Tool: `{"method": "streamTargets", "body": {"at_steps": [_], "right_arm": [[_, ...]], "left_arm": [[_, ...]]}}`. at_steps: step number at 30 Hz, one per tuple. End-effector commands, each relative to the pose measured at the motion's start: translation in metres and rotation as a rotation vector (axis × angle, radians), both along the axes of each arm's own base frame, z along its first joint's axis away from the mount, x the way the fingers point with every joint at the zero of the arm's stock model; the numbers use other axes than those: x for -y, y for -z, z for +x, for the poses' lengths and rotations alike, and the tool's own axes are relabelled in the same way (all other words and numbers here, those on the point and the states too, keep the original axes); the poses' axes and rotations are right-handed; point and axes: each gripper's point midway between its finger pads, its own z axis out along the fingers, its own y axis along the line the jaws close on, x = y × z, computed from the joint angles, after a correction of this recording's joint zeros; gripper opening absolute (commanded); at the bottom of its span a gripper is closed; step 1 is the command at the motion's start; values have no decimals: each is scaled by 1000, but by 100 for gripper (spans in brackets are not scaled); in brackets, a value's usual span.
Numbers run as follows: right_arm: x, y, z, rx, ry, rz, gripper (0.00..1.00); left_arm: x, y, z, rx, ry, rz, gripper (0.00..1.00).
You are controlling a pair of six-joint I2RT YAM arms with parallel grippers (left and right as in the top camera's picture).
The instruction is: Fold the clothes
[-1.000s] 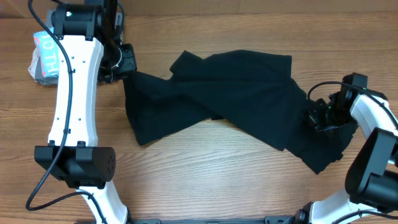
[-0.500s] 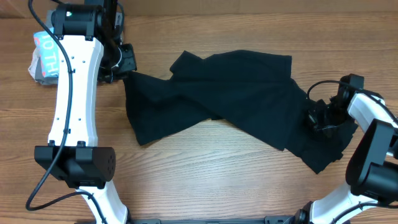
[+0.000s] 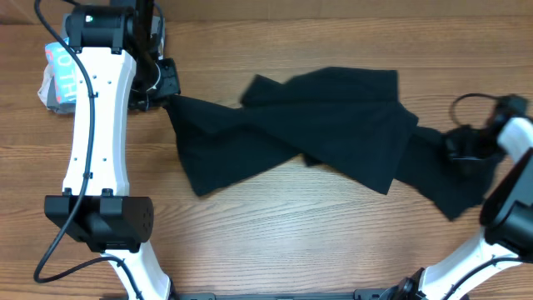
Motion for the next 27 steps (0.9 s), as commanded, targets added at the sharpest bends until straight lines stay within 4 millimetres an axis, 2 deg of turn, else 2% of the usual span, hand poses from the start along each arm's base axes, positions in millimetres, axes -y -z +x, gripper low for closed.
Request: {"method": "streamTargets", "body": {"at_steps": [1, 8, 10, 13, 15, 17, 19, 23, 27], "right_arm": [[97, 5, -59, -247, 179, -262, 4], [165, -80, -69, -203, 404, -305, 4], [175, -103, -68, -174, 424, -317, 4], [174, -131, -58, -113, 426, -290, 4], [161, -141, -42, -57, 390, -238, 4], [135, -144, -17, 30, 268, -148, 4], [108, -142, -1, 56, 142, -95, 4], [47, -120, 16, 7, -102, -44, 4], [-18, -81, 29, -43, -284, -6, 4]], "left_arm": [[-13, 5, 1, -14, -38, 10, 4], [-28, 5, 1, -15, -76, 8, 4], [-30, 5, 1, -15, -82, 7, 4], [-31, 4, 2, -12, -89, 6, 4], [-31, 4, 4, -4, -100, 4, 4], [-31, 4, 5, 2, -114, 0, 4], [-30, 4, 5, 3, -113, -3, 4], [-30, 4, 6, 6, -113, -6, 4], [-30, 4, 6, 5, -112, -6, 4]]}}
